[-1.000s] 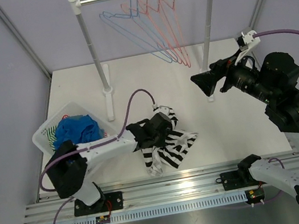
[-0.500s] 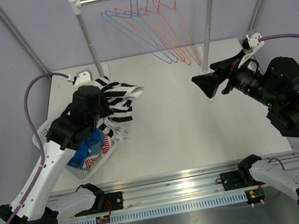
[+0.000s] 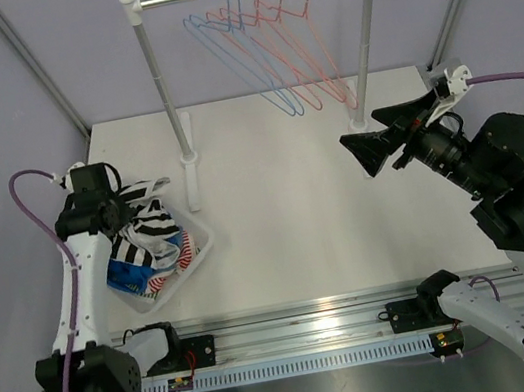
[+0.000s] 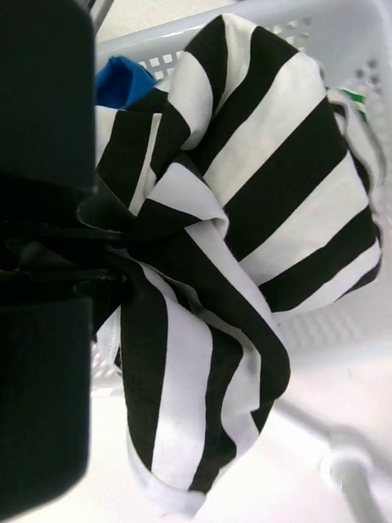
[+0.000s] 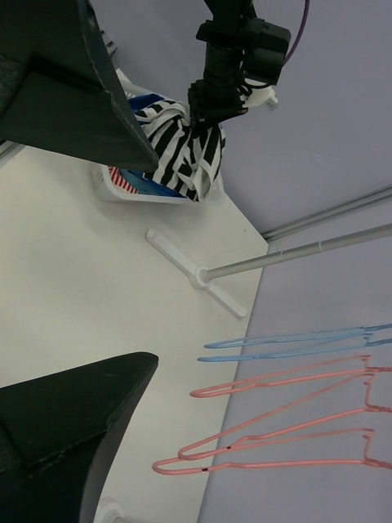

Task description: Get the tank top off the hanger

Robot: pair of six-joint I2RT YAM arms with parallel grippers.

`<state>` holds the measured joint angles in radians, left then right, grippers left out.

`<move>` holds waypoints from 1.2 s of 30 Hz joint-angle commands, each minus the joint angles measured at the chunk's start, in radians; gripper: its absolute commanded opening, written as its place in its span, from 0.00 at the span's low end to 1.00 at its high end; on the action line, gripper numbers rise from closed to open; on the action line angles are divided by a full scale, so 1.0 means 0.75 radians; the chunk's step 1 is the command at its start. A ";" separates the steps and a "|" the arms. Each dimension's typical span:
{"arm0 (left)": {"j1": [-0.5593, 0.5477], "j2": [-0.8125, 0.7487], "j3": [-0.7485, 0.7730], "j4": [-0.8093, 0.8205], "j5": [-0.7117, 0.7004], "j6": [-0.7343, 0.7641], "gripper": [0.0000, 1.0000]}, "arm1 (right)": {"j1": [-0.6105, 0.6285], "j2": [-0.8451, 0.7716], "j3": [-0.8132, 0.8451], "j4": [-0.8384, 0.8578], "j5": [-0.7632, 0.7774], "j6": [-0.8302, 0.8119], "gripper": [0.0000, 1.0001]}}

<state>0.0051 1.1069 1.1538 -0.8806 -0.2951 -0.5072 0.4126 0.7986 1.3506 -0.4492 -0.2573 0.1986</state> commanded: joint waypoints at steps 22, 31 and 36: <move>0.351 0.692 -0.164 0.111 0.183 -0.017 0.00 | 0.004 -0.003 -0.154 0.139 -0.134 0.009 1.00; 0.351 0.290 -0.184 0.188 0.195 -0.027 0.58 | 0.004 -0.060 -0.114 -0.010 -0.095 -0.025 0.99; 0.351 0.136 -0.148 0.188 0.187 -0.052 0.82 | 0.006 -0.077 -0.081 -0.045 -0.095 -0.032 0.99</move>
<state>0.2581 1.2881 1.0279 -0.7376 -0.1162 -0.5419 0.4126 0.7486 1.2392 -0.4660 -0.3473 0.1902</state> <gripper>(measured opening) 0.780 0.993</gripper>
